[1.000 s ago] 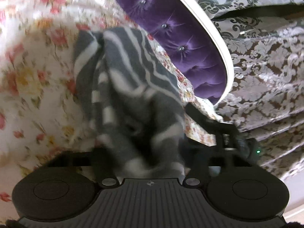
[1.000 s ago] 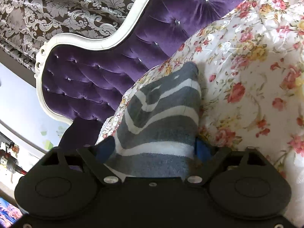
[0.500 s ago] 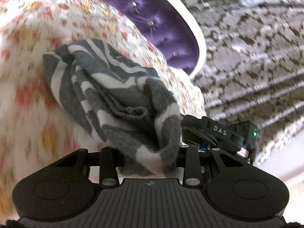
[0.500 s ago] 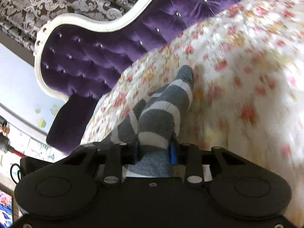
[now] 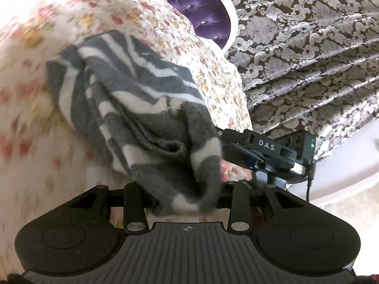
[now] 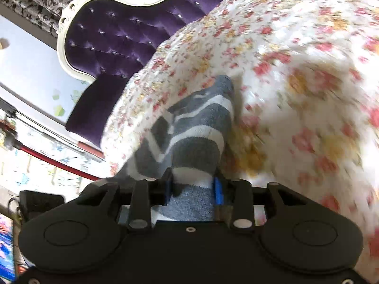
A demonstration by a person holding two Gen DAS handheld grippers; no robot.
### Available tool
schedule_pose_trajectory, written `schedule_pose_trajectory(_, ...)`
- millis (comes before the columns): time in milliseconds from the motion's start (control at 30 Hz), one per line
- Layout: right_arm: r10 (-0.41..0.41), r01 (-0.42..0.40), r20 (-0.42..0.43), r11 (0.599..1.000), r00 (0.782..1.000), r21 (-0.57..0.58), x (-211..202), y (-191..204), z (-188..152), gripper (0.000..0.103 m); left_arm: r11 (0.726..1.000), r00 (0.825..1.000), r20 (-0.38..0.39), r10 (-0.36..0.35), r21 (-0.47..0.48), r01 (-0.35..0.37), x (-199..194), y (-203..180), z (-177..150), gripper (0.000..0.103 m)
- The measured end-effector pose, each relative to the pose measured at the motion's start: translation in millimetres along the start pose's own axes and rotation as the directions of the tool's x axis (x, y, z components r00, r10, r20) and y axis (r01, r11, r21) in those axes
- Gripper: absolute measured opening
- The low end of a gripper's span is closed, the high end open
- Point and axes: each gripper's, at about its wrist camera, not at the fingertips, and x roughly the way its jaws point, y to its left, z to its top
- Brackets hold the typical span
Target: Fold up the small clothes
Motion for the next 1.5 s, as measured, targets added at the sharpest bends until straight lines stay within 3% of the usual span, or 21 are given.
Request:
schedule_pose_trajectory(167,-0.107,0.114,0.071,0.989,0.992,-0.099,-8,13,-17,0.054,0.999,0.999,0.016,-0.046,-0.006,0.046,-17,0,-32,0.036)
schedule_pose_trajectory(267,-0.161,0.178,0.11,0.97,0.981,-0.166,-15,19,-27,0.061,0.999,1.0,0.024,-0.014,0.033,0.013,-29,-4,-43,0.036)
schedule_pose_trajectory(400,-0.173,0.208,0.175,0.956,0.969,-0.209,-29,31,-37,0.064,0.989,0.99,0.13,0.057,0.127,-0.073,-55,-18,-44,0.041)
schedule_pose_trajectory(500,-0.17,0.23,0.231,0.937,0.958,-0.263,-41,45,-44,0.074,0.97,0.962,0.246,0.117,0.179,-0.164,-66,-34,-37,0.049)
schedule_pose_trajectory(633,-0.158,0.233,0.252,0.923,0.955,-0.306,-43,58,-51,0.075,0.939,0.926,0.35,0.142,0.25,-0.238,-63,-61,-21,0.069)
schedule_pose_trajectory(767,-0.207,0.274,0.221,0.901,0.953,-0.337,-31,62,-64,0.075,0.883,0.877,0.435,0.204,0.306,-0.357,-42,-74,-14,0.071)
schedule_pose_trajectory(900,-0.267,0.299,0.134,0.857,0.954,-0.42,-9,65,-90,0.078,0.83,0.844,0.428,0.322,0.301,-0.469,-14,-61,-15,0.071)
schedule_pose_trajectory(1033,-0.256,0.284,0.125,0.857,0.959,-0.429,-14,65,-104,0.078,0.78,0.826,0.334,0.454,0.299,-0.55,6,-28,-30,0.071)
schedule_pose_trajectory(1067,-0.251,0.277,0.118,0.866,0.961,-0.417,-18,64,-103,0.077,0.783,0.826,0.316,0.466,0.288,-0.552,7,-20,-35,0.072)
schedule_pose_trajectory(1133,-0.232,0.268,0.136,0.88,0.963,-0.391,-30,65,-99,0.076,0.832,0.847,0.31,0.433,0.224,-0.507,-1,-4,-45,0.073)
schedule_pose_trajectory(1167,-0.229,0.276,0.164,0.881,0.96,-0.384,-36,67,-97,0.077,0.843,0.851,0.318,0.418,0.212,-0.494,-9,1,-50,0.073)
schedule_pose_trajectory(1233,-0.219,0.293,0.23,0.883,0.948,-0.368,-46,72,-88,0.077,0.84,0.847,0.335,0.413,0.22,-0.497,-13,0,-58,0.073)
schedule_pose_trajectory(1300,-0.199,0.295,0.287,0.891,0.937,-0.346,-49,74,-75,0.091,0.831,0.841,0.344,0.418,0.229,-0.507,-13,-3,-62,0.073)
schedule_pose_trajectory(1367,-0.202,0.311,0.319,0.888,0.926,-0.34,-43,75,-59,0.098,0.825,0.836,0.351,0.422,0.235,-0.515,-13,-5,-65,0.073)
schedule_pose_trajectory(1500,-0.302,0.414,0.339,0.846,0.891,-0.336,-11,66,-38,0.098,0.83,0.831,0.367,0.418,0.218,-0.513,-10,-7,-66,0.073)
